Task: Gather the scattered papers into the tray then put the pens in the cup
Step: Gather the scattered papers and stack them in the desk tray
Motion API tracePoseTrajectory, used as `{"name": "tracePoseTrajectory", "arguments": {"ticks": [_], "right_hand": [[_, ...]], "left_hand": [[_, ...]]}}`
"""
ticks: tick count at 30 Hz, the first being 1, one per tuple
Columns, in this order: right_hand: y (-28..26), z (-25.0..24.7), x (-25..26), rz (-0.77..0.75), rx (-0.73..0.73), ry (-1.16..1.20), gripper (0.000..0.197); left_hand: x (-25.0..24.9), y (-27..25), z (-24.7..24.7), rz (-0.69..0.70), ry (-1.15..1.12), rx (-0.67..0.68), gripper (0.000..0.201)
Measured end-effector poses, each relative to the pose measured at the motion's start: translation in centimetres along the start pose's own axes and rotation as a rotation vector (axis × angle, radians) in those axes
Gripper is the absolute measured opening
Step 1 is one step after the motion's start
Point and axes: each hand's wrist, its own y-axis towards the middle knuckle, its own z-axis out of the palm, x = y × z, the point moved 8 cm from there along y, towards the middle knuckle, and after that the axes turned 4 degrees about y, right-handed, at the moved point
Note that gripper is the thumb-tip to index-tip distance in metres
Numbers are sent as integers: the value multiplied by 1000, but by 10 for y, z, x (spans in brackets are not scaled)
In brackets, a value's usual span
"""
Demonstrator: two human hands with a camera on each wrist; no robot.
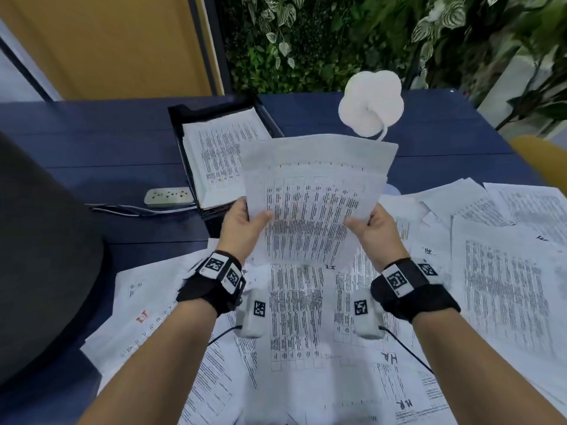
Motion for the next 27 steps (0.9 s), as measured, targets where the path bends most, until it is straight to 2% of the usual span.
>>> {"name": "tracePoseTrajectory", "arguments": {"ticks": [4,8,12,15,16,17,19,21,23,25,27], "right_hand": [[4,-4,-3,4,-27,-25,29],[8,-4,-8,42,-2,-18,36],[6,-4,-16,69,5,-8,34],[5,-6,-25,106,22,-2,27],[4,-7,-31,133,29,-22,24],[4,-8,-37,166,46,-46,22],[0,-8,-49,250,95,-97,22],[-4,-4,-58,335,132,-85,23],[-5,4,-58,348,145,-18,22],[0,11,-49,289,137,-14,22],[7,19,-40,242,130,-13,23]], "left_hand": [[5,1,7,-34,35,14,32],[5,0,9,-56,26,50,40],[14,5,9,-101,46,39,35],[13,10,4,-105,29,17,14],[12,11,0,-121,18,-14,14],[6,10,-5,-129,-4,-51,26],[0,12,-11,-126,-60,-80,65],[-6,17,-17,-127,-76,-86,67],[-4,24,-22,-155,-114,-88,45],[-9,27,-32,-140,-115,-130,51],[-14,26,-38,-124,-127,-132,68]]}}
